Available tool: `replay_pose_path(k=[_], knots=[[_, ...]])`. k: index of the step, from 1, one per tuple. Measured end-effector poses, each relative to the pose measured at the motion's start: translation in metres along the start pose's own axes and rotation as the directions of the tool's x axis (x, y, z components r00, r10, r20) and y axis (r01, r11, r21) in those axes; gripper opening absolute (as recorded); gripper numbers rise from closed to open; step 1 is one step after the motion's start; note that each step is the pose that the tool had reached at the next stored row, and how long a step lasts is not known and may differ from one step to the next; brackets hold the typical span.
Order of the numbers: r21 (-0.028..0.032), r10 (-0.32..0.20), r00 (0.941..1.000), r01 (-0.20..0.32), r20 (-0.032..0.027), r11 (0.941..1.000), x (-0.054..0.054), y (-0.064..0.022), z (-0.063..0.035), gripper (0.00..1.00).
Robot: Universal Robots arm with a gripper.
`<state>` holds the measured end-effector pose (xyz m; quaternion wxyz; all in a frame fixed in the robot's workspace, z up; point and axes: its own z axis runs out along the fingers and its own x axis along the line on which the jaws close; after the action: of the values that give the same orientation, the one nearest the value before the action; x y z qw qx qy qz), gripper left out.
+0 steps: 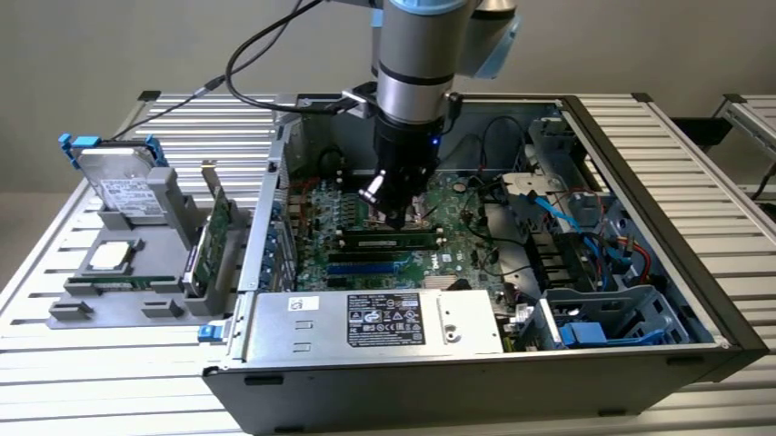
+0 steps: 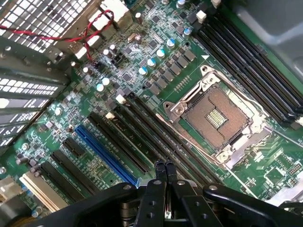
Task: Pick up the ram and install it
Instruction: 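Press down the ram until it locks into place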
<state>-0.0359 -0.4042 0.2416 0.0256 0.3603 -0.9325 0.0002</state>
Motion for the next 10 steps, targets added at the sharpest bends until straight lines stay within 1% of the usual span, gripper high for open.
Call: replay_pose_path(k=[2,5,8,10], knots=[[-0.0013,0.030,0.9995,-0.030,0.0004,0.9995,0.0000,0.0000,0.0005,0.10],[-0.0034,0.077,0.9970,-0.077,0.0010,0.9970,-0.0001,0.0000,0.0013,0.10],[-0.0055,0.123,0.9924,-0.123,0.0014,0.9924,-0.0001,0.0000,0.0021,0.10],[-0.0069,0.154,0.9881,-0.153,0.0017,0.9881,-0.0002,0.0000,0.0027,0.10]])
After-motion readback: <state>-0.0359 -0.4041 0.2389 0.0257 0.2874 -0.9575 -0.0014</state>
